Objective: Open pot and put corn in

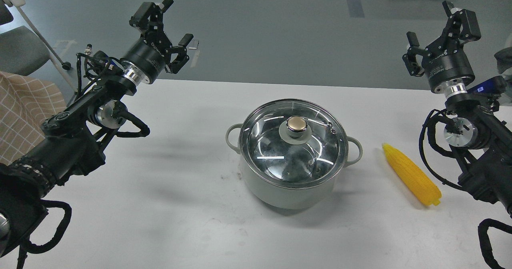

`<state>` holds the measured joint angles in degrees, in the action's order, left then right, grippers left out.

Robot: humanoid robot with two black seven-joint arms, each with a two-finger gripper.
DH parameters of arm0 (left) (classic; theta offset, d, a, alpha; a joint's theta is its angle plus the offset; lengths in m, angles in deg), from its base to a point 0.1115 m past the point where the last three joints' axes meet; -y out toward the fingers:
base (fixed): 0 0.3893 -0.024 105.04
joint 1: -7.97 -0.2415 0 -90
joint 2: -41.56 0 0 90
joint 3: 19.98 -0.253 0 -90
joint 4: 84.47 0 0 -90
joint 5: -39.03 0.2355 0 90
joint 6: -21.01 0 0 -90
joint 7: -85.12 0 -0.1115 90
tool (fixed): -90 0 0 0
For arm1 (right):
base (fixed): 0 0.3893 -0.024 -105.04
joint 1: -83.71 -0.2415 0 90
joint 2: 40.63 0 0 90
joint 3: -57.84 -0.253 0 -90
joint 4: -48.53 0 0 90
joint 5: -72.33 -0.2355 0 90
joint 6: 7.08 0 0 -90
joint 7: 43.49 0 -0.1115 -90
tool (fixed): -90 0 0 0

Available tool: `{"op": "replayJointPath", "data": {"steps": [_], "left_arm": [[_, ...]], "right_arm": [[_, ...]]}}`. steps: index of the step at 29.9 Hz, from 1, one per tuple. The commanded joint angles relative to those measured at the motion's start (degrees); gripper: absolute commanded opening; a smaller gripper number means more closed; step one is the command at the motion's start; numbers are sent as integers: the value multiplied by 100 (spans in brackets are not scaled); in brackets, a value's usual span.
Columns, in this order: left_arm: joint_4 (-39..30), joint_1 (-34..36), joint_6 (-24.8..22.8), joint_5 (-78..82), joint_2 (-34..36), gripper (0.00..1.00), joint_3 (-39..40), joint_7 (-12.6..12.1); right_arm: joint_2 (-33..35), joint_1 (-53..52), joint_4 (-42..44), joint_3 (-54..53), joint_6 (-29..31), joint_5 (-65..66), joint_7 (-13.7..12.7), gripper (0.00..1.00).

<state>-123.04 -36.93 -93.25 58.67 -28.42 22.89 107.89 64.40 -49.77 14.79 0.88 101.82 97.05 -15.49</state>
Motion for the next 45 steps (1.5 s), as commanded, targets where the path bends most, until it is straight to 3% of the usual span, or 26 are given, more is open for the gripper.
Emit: {"op": "replayJointPath", "data": {"steps": [1,9,15,45], "left_arm": [[-18,-71,-71,5,2,98,282,-10],[8,-97,-62,5,2,98,318,-10],[148,-18,351,58,-15,98,248,-115],[43,-27,360,-3,-95,98,309,-115]], "right_arm": [[-10,14,-1,1,8,-3,0,100],[17,50,-1,9,8,-3,0,100],[-1,41,-1,18,-36,-3,0,100],[-36,-3,-36,97,-335,-12,0,100]]}}
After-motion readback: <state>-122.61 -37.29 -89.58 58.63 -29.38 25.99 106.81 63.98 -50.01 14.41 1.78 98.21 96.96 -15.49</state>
